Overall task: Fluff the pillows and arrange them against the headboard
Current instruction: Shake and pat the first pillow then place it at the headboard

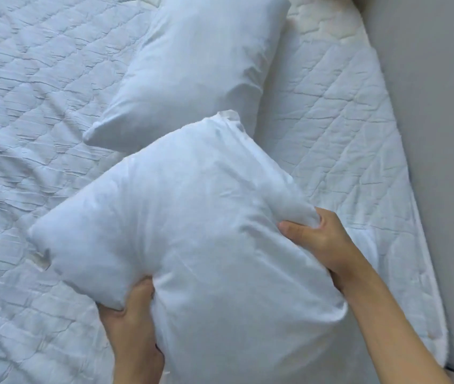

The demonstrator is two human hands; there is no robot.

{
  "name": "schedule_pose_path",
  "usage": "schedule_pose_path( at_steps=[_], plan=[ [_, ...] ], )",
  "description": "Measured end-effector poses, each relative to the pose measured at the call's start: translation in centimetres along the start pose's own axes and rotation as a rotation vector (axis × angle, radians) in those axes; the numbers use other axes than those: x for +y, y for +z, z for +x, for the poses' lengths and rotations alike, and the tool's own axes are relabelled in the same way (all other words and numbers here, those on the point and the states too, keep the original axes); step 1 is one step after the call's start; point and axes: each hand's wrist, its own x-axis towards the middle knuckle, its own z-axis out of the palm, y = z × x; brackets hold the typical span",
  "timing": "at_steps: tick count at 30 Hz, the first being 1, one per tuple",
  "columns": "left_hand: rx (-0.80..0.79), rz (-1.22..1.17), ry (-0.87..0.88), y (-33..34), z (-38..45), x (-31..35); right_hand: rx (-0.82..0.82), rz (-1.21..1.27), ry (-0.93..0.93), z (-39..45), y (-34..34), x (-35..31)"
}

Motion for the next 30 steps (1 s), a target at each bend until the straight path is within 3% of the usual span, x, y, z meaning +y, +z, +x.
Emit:
schedule_pose_path(
  at_steps=[5, 10, 13, 16, 18, 22, 27, 30],
  plan=[
    [-0.397, 0.074, 0.173, 10.4, -2.0, 2.5, 0.238, 0.216, -0.183, -3.0, -8.7, -1.8],
    [-0.811, 0.236, 0.290, 25.0, -1.3, 1.9, 0.436, 0.298, -0.357, 3.8, -17.4, -2.5],
    [-0.777, 0.453, 0.228, 28.5, -0.5, -2.0, 0.377, 0.115, -0.221, 9.2, -21.3, 0.4],
    [-0.700, 0.625, 0.207, 24.6, -0.5, -8.1, 0.412, -0.203, -0.033, 10.7, -23.6, 7.5],
    [-0.650, 0.674, 0.179, 20.8, -1.0, -11.0, 0.326, -0.364, 0.044, 10.0, -23.7, 12.1],
    [-0.688, 0.669, 0.104, 16.1, -0.7, -14.1, 0.300, -0.243, 0.045, 8.1, -22.0, 16.1],
    [-0.762, 0.577, 0.051, 16.6, -4.4, -13.6, 0.228, -0.085, 0.155, 2.4, -21.8, 16.9],
    [-0.873, 0.516, 0.052, 16.2, -8.7, -13.2, 0.377, -0.009, 0.159, -3.6, -24.3, 16.4]
  ],
)
